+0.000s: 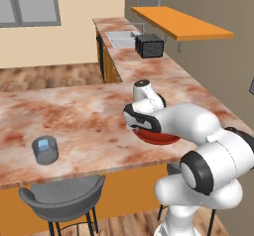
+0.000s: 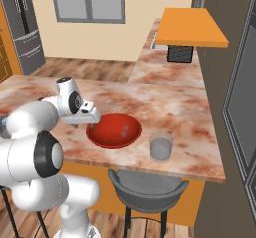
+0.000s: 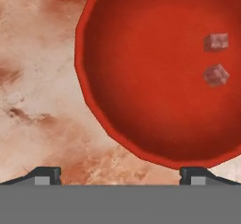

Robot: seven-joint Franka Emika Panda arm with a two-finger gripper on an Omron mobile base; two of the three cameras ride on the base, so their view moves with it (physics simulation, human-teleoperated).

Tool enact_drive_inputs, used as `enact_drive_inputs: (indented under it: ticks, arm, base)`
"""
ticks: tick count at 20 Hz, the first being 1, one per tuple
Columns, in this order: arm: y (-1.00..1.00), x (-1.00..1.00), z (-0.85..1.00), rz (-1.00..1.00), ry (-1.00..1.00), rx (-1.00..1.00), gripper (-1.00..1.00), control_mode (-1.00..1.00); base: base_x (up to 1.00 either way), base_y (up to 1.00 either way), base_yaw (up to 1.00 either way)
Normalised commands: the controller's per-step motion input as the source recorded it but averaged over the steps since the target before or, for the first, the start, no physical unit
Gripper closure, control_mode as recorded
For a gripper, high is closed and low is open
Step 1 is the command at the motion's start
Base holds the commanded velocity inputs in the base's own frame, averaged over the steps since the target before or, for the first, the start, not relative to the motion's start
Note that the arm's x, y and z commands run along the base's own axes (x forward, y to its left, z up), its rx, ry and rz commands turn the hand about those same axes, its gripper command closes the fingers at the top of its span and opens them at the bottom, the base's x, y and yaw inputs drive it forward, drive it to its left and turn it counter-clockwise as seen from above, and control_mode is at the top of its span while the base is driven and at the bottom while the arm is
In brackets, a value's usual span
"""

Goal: There are four ice cubes in the ice bowl. Place two ice cubes in each glass of water.

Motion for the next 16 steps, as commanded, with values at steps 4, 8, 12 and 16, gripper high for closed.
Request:
enact_drive_inputs:
  ticks: [4, 8, 12, 16]
  arm:
    - [0.16, 0.16, -0.24, 0.0, -0.1, 0.0, -1.0, -1.0]
    - [0.23, 0.15, -0.02, -0.03, 0.0, 0.0, -1.0, -1.0]
    - [0.19, 0.46, -0.27, -0.03, 0.0, -0.07, -1.0, -1.0]
    - [0.04, 0.61, -0.27, -0.03, 0.0, -0.17, -1.0, -1.0]
  base:
    - [0.0, 0.0, 0.0]
    - [0.0, 0.0, 0.0]
    - [0.0, 0.0, 0.0]
    - [0.0, 0.0, 0.0]
